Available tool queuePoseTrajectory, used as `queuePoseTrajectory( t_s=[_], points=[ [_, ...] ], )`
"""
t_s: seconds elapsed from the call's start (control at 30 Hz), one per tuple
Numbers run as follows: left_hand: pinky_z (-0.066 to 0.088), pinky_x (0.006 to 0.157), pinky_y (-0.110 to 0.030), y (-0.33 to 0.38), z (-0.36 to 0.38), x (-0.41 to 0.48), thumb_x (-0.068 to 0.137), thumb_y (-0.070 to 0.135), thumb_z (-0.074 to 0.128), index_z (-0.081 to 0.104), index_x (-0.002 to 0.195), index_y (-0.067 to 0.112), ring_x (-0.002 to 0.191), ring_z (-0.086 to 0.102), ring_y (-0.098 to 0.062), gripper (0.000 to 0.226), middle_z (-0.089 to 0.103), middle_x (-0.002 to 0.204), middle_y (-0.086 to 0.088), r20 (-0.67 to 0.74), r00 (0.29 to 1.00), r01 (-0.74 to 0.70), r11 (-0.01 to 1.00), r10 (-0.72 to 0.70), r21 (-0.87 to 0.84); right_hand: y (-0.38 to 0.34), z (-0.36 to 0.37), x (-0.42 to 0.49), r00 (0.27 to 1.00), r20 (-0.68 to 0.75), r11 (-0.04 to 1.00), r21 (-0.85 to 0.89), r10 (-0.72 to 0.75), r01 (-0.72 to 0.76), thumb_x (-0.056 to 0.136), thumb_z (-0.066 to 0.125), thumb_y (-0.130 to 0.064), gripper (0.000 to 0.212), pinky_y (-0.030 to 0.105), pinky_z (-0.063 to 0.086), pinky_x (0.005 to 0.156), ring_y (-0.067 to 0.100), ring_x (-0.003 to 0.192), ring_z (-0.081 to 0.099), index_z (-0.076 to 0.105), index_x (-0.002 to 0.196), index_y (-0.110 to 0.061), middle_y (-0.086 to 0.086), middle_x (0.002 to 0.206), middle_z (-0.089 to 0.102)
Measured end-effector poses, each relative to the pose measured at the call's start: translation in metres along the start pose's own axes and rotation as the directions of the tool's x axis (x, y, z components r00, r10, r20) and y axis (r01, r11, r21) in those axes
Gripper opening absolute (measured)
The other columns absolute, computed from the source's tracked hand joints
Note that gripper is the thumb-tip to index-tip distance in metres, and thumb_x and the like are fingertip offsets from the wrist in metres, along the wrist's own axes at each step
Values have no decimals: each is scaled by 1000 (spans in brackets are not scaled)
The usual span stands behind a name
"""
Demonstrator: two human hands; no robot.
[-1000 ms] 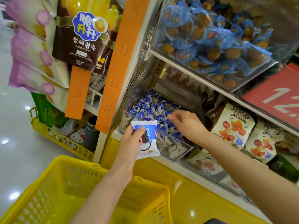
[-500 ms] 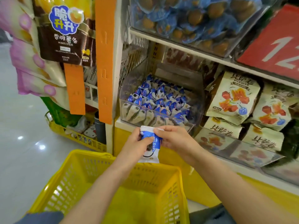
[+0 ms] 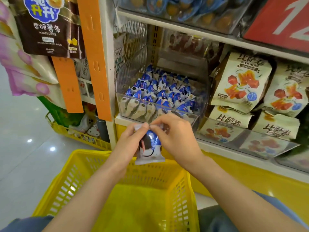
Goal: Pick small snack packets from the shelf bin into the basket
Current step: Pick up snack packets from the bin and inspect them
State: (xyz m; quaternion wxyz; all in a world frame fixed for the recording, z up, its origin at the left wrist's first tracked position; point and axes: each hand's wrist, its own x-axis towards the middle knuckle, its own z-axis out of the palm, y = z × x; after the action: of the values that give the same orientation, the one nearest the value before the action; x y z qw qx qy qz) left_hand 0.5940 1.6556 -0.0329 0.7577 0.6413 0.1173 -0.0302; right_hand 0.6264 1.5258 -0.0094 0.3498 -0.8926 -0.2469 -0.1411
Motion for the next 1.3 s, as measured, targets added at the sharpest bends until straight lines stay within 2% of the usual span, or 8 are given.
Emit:
queuePoseTrajectory(
  t_s=[0.17,0.23,0.3,0.47,0.63,0.8,1.03,1.3],
  points=[
    [58,65,-29,1,-4,-9,75,25,71,56,108,11,80,70,-18,39,70,98,-9,-23,1000,17,999,-18,-42,10,-6,6,861,139,716,500,490,-488,91,56,-14,11,32,57,67,16,75,66,55,80,-17,7,86,67],
    [58,65,-25,2,-10,-11,82,13,66,60,104,12,76,70,-13,24,71,94,-6,-117,991,-63,997,58,-35,10,-9,5,819,279,566,610,501,-554,91,55,-10,7,28,58,65,15,75,65,50,95,-13,7,82,64],
    [57,64,-22,1,-19,-10,85,12,63,64,96,15,76,69,-11,12,72,89,-3,-203,969,-137,990,141,31,11,-9,2,814,407,661,480,414,-577,89,59,-10,29,27,55,71,13,79,63,44,114,-13,0,80,62],
    [52,56,-15,-3,-30,-14,84,9,63,68,85,21,66,65,-2,13,71,78,2,-155,940,-260,933,303,250,5,-1,-12,820,509,881,221,261,-418,83,67,-24,62,15,49,78,2,100,55,32,133,-28,-16,108,50],
    [55,64,-24,-7,-30,-17,84,8,64,69,74,31,68,65,-6,26,72,73,6,-49,943,-292,885,330,362,-4,5,-13,955,270,885,404,126,-231,88,60,-24,10,24,51,79,2,86,61,60,97,-30,-12,89,65],
    [48,63,-34,-9,-27,-18,89,13,57,64,70,23,62,56,-8,23,63,63,8,-33,953,-264,876,303,405,-5,10,-13,956,257,883,403,140,-238,86,63,-18,6,19,51,66,5,71,62,67,82,-21,-5,78,69],
    [42,56,-20,-11,-26,-17,90,16,54,59,63,25,57,51,-2,29,58,57,12,-10,969,-220,881,246,419,-6,5,-19,970,153,975,-92,-187,202,85,63,-30,6,25,50,63,3,75,54,66,87,-25,-12,80,63],
    [51,72,-45,-14,-25,-13,93,45,42,49,80,18,67,59,-25,31,57,70,-5,-268,951,8,854,154,521,-11,1,-18,982,-31,982,1,-188,188,88,61,-17,7,30,50,70,11,81,56,65,89,-11,-2,86,59]
  ],
)
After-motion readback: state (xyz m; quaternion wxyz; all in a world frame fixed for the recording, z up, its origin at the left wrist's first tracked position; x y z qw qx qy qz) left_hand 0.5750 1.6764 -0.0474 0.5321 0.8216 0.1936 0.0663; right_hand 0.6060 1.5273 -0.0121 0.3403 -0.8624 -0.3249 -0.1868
